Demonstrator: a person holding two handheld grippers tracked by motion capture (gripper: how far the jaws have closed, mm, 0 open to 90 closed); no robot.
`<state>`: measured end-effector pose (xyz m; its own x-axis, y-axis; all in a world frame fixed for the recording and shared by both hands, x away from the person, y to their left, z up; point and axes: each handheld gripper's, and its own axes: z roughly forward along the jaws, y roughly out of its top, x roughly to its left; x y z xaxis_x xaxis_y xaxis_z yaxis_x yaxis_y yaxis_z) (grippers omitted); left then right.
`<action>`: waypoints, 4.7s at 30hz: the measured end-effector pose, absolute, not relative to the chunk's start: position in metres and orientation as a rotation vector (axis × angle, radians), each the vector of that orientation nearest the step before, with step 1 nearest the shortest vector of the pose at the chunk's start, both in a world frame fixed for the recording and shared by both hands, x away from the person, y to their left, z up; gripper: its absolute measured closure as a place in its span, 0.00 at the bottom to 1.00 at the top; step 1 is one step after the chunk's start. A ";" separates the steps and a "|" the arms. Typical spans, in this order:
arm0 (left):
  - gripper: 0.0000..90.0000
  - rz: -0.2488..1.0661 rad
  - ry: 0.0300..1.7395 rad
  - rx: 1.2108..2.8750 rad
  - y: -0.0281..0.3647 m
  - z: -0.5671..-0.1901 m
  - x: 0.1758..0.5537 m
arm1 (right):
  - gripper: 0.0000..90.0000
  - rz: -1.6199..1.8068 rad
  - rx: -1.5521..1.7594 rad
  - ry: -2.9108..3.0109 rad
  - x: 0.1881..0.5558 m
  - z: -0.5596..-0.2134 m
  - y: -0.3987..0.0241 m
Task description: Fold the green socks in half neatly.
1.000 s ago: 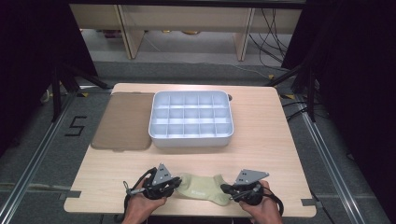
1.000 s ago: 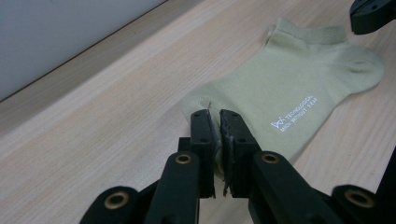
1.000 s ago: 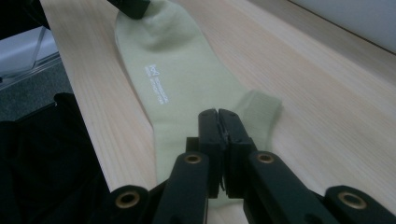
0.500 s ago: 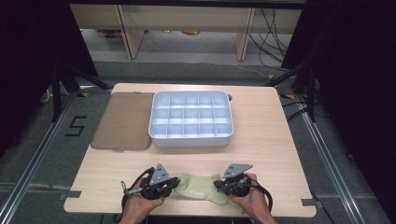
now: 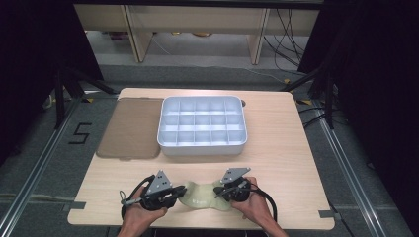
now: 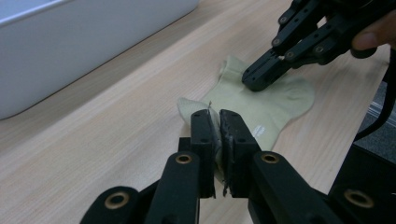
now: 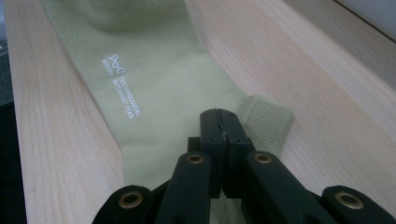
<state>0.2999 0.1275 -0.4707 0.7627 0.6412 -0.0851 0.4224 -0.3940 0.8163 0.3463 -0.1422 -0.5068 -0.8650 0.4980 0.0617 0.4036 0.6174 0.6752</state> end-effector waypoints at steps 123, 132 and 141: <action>0.98 0.204 0.753 2.187 0.075 -0.511 0.338 | 0.95 1.222 0.901 2.606 0.356 -0.479 -0.208; 0.98 0.238 0.783 2.200 0.076 -0.510 0.321 | 0.96 1.281 0.797 2.638 0.340 -0.466 -0.183; 0.98 0.236 0.775 2.199 0.077 -0.510 0.321 | 0.99 1.271 0.721 2.726 0.333 -0.479 -0.154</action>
<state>0.3213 0.0766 -0.5101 0.7969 0.5992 -0.0765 0.4551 -0.5124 0.7282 0.3328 -0.1538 -0.4795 -0.8903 0.4303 0.1488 0.3907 0.5539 0.7352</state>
